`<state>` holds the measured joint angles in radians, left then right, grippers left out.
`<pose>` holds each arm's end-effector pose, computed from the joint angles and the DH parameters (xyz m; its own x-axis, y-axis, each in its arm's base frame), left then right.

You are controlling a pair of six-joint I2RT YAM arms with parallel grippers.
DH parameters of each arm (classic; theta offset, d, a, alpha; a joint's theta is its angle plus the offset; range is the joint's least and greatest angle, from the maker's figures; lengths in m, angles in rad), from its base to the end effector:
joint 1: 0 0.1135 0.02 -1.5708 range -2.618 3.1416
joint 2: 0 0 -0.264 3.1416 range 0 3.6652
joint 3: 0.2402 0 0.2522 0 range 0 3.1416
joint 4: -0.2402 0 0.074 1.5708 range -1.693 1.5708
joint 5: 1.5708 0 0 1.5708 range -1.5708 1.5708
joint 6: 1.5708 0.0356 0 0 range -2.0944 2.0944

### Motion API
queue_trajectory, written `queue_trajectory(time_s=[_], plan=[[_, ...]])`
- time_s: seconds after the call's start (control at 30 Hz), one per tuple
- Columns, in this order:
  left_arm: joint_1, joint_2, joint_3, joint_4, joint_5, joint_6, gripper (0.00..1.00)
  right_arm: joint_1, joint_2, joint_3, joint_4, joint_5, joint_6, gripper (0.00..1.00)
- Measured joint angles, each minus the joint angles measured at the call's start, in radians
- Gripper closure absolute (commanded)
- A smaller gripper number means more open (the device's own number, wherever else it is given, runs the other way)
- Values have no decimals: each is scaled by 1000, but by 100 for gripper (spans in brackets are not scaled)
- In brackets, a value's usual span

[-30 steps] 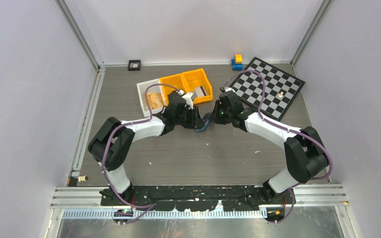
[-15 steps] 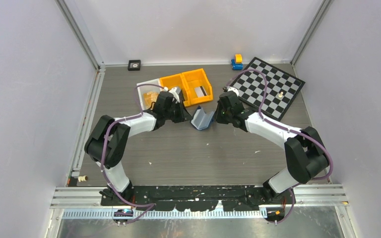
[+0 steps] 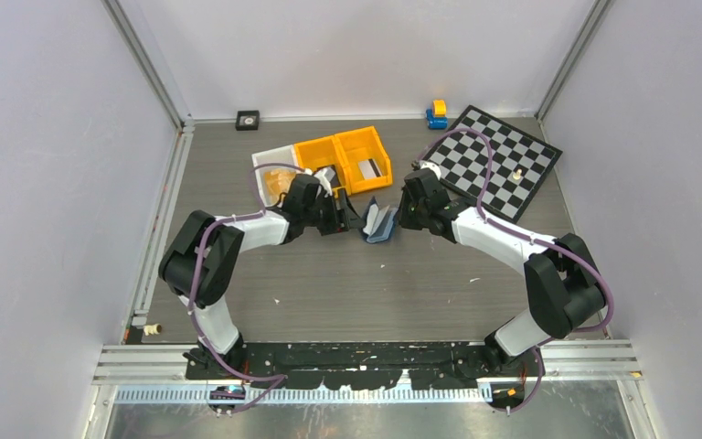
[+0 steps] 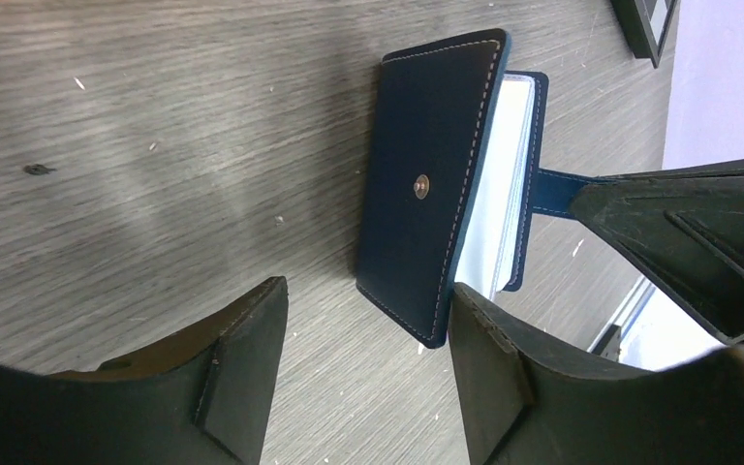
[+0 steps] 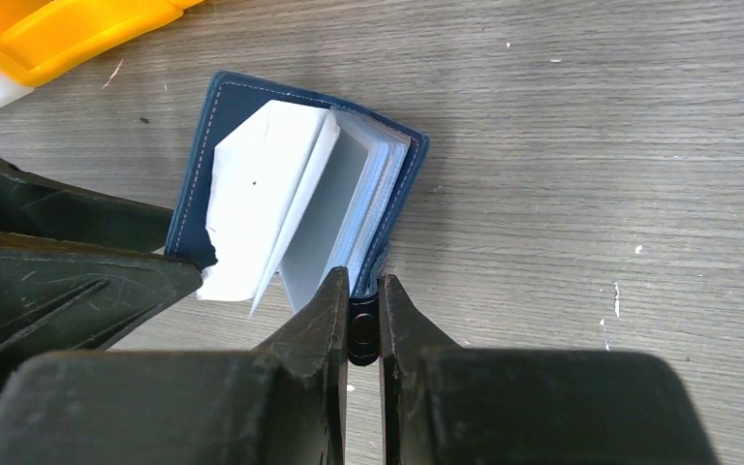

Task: Take the credit cards out of the card holder
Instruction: Open the card holder at the center of the board.

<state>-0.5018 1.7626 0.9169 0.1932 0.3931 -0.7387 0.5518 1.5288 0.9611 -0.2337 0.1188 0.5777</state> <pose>0.3114 -0.1864 0.1642 -0.8724 -0.2308 -0.4309 0.1674 0.6872 -0.7070 0.2779 0.1661 0.2176 -0.7584 0.1699 -0.6293 -0.0432 0.9502 0.3086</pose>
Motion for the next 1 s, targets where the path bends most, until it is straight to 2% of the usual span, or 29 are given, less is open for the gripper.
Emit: queue_trajectory(time_s=[0.27, 0.4, 0.6, 0.77, 1.0], plan=[[-4, 11, 0, 34, 56, -11, 30, -3, 0, 0, 2, -39, 0, 99], [-18, 17, 1, 51, 79, -7, 14, -3, 0, 0, 3, -56, 0, 100], [-56, 17, 22, 29, 70, 42, 9, -3, 0, 0, 19, -80, 0, 99], [-99, 18, 79, -29, 31, 101, 14, -3, 0, 0, 32, -91, 0, 100], [-111, 48, 135, -88, -12, 137, 33, -4, 0, 0, 40, -112, 0, 99]])
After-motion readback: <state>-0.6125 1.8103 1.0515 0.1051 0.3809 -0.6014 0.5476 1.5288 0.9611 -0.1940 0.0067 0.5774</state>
